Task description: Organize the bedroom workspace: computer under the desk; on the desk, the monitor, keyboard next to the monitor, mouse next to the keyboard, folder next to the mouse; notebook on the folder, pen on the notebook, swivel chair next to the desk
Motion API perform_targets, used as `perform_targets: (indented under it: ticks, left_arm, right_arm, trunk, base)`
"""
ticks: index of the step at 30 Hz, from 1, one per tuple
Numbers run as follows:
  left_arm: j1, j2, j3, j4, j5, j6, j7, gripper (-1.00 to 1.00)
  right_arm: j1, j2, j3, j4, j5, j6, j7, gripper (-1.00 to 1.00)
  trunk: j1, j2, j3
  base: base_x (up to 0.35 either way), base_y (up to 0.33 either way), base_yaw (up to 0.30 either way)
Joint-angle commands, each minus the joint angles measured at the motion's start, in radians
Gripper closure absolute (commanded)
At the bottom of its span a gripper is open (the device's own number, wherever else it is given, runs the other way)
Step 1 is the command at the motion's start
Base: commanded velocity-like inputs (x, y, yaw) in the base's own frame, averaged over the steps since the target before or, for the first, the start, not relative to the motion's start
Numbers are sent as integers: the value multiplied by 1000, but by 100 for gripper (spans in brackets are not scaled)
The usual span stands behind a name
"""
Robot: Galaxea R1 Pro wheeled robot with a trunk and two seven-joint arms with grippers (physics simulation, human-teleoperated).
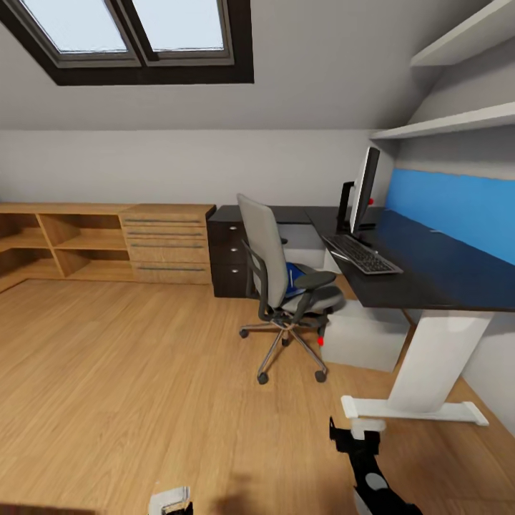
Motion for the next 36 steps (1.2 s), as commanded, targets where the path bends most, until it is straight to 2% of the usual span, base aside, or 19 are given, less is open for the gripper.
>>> perform_targets:
  ticks: [1, 2, 7, 12, 14, 18, 22, 25, 31, 36]
  left_arm:
    - [-9, -1, 1, -3, 11, 11, 2, -100]
    - [-38, -4, 1, -5, 10, 24, 2, -100]
    - [-101, -10, 0, -5, 10, 40, 1, -100]
    - [-181, -31, -1, -14, 9, 164, -1, -100]
    - [-210, -34, -2, -45, 9, 195, -2, -100]
    - [-226, -34, -2, -114, 9, 221, -3, -100]
    - [-232, -32, -3, -196, 9, 308, -5, -100]
    - [-233, -33, -12, -223, 9, 337, -23, -100]
    - [-234, -30, -21, -229, 11, 346, -44, -100]
    - [-234, -29, -24, -201, 10, 344, -49, -100]
  right_arm:
    - [-22, -2, -4, 11, 6, 0, -5, -100]
    - [-75, -11, -4, 31, -7, 4, -5, -100]
    - [-164, -22, -5, 47, -49, 8, -5, -100]
    - [-268, -27, -6, 51, -65, 11, -5, -100]
    - [-301, -27, -7, 52, -67, 12, -5, -100]
    - [-330, -26, -9, 49, -68, 12, -5, -100]
    - [-358, -26, -11, 46, -69, 12, -6, -100]
    - [-365, -26, -12, 46, -69, 10, -5, -100]
    - [-369, -28, -14, 45, -68, 5, -5, -100]
    - [-369, -27, -16, 39, -67, -8, -6, -100]
  trunk:
    - [4, -8, -4]
    - [8, -15, -8]
    - [27, -50, -23]
    - [46, -85, -39]
    - [54, -99, -45]
    - [69, -127, -58]
    - [84, -155, -70]
    - [88, -162, -73]
    - [88, -162, -73]
    - [88, -162, -73]
  base:
    - [0, 0, 0]
    - [0, 0, 0]
    - [0, 0, 0]
    - [0, 0, 0]
    - [0, 0, 0]
    - [0, 0, 0]
    - [0, 0, 0]
    - [0, 0, 0]
    - [0, 0, 0]
    - [0, 0, 0]
